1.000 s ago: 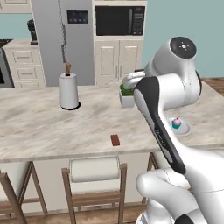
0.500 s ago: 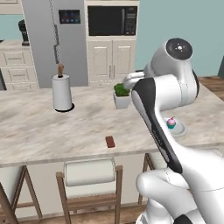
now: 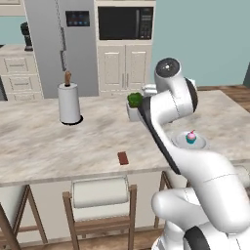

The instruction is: Take the cinnamon bottle from the cabinet and place it on the dining table, next to the plate with the cupcake. Then take the chocolate from the dining counter and place it on the cupcake plate.

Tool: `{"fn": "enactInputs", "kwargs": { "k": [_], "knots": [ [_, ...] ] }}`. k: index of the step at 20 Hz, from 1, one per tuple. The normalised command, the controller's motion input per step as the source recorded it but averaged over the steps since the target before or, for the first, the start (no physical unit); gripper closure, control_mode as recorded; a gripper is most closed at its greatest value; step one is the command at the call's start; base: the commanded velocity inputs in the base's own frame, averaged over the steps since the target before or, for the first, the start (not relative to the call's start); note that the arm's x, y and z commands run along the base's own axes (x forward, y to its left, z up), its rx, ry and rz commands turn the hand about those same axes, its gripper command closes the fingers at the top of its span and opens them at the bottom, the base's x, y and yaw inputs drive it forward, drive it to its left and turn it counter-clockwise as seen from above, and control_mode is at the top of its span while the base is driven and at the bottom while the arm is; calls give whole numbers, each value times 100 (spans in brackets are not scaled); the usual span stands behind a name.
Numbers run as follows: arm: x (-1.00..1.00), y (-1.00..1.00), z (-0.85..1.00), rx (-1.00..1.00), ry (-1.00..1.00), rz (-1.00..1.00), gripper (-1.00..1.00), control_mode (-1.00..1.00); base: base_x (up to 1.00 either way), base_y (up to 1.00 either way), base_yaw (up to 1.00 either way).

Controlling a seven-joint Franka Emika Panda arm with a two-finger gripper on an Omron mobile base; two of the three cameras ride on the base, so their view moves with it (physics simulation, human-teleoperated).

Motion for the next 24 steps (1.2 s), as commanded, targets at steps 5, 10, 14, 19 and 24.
{"fn": "enactInputs", "kwargs": {
  "k": [5,10,14,19,24],
  "knots": [
    [82,-70,-64,0,0,-46,100,-100,0,0,0],
    [78,-45,-74,-1,9,-42,100,-100,0,0,0],
    [45,-13,-78,0,3,-18,100,-100,0,0,0],
    [34,-10,-66,0,-2,-8,100,-100,0,0,0],
    [36,-29,-69,-1,-5,0,100,-100,0,0,0]
  ]
}}
